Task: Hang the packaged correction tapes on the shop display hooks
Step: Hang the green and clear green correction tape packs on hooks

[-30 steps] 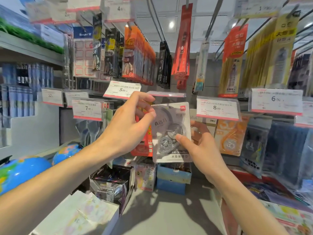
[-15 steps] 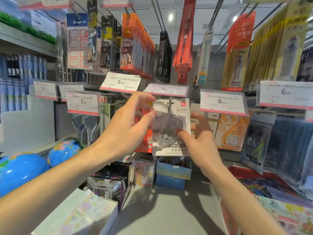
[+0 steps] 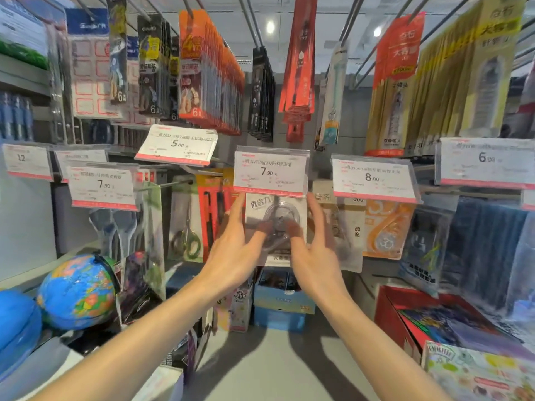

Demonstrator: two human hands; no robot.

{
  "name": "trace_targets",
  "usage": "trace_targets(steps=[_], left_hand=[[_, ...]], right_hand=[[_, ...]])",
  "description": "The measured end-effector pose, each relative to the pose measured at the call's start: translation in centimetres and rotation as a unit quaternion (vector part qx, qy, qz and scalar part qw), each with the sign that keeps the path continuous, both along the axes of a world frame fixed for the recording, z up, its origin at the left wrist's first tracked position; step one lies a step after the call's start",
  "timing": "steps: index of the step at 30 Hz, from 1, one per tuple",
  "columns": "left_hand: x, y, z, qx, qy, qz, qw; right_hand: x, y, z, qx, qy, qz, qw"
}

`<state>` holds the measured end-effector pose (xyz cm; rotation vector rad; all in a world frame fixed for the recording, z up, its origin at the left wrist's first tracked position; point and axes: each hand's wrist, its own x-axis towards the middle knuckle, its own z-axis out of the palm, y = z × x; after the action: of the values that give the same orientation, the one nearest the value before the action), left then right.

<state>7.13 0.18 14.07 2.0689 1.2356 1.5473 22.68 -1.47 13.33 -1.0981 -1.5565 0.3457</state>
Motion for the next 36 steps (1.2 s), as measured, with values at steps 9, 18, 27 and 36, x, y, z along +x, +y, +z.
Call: trace_targets(steps=[9, 18, 27, 36], left_hand=[[1.0, 3.1, -0.1, -0.022, -0.021, -0.037, 0.999], [1.7, 3.2, 0.8, -0.026, -0.111, -0.1, 0.988], [0.8, 3.2, -0.1, 0.008, -0.13, -0.06, 0.99], [1.3, 3.6, -0.5, 0.006, -0.123, -0.084, 0.989]], right_hand=[[-0.5, 3.9, 0.0, -0.002, 0.079, 0.019, 0.997], [0.2, 5.4, 0.1, -0.026, 0.053, -0.004, 0.998], [0.2, 5.1, 0.4, -0.038, 0.135, 0.038, 0.989], [2.9, 0.5, 0.7, -0.057, -0.029, -0.011, 0.998]])
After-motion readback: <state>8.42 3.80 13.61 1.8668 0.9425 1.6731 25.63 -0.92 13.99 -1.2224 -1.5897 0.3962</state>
